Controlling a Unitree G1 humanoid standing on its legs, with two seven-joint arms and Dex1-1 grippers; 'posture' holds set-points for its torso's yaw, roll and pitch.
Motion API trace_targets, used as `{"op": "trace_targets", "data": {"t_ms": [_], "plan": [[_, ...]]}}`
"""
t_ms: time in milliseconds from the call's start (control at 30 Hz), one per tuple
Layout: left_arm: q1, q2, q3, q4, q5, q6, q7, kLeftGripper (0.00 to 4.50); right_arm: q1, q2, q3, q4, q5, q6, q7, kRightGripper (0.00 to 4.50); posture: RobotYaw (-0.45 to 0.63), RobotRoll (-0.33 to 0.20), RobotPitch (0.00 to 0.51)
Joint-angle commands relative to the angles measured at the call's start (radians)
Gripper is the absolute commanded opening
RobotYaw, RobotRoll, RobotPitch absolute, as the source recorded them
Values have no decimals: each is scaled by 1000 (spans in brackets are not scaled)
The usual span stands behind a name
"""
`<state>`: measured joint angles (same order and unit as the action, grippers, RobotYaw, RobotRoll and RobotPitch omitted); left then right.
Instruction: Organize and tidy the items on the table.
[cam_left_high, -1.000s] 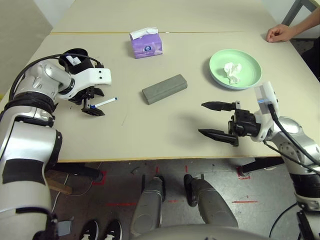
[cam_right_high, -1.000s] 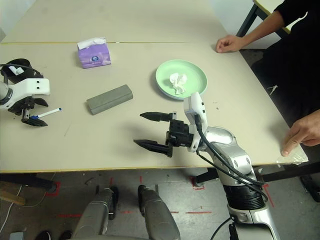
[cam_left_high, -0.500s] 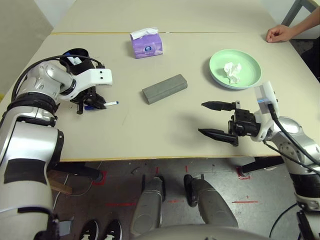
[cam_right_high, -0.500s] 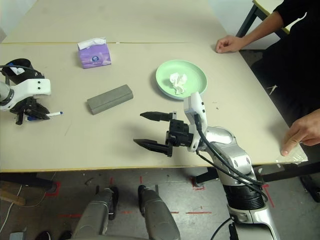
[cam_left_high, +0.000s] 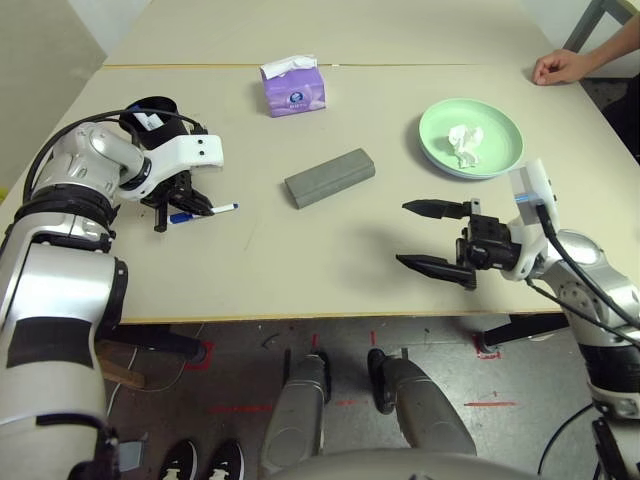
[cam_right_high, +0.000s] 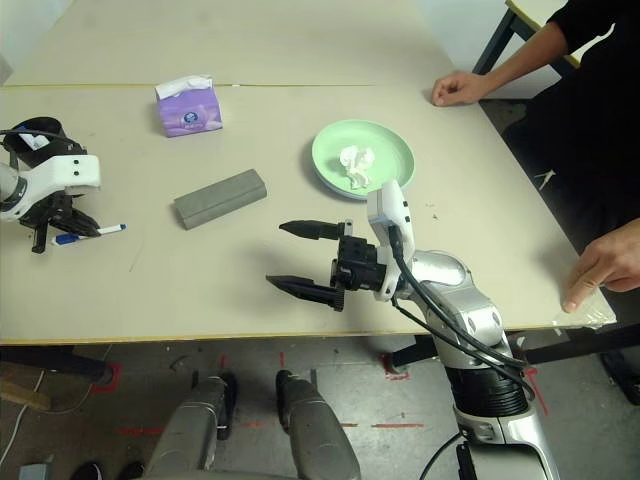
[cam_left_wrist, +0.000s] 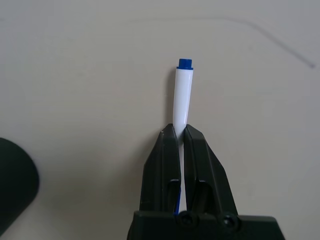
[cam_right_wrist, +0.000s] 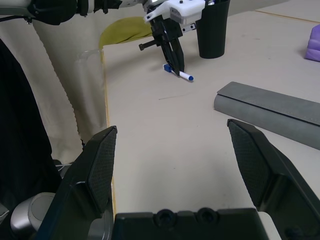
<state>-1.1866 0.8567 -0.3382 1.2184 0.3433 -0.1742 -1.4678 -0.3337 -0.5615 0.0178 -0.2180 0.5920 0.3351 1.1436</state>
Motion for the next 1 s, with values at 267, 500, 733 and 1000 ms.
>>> {"op": "trace_targets", "data": {"t_ms": [267,500,733,1000], "plan": [[-101,27,117,-67,-106,151,-127,5,4,-3,9,-4,5,7,8,4500,-82,0,221],[-248,64,350,-110,-337,504,-109,5,-28,16,-30,21,39,26,-26,4500,-65,0,214],[-253,139,544,-153,-490,632,82,5,-70,69,-72,53,54,55,-133,4500,-32,0,211],[-156,198,625,-179,-529,515,285,5,-95,90,-95,97,7,18,-217,4500,-21,0,211]]}}
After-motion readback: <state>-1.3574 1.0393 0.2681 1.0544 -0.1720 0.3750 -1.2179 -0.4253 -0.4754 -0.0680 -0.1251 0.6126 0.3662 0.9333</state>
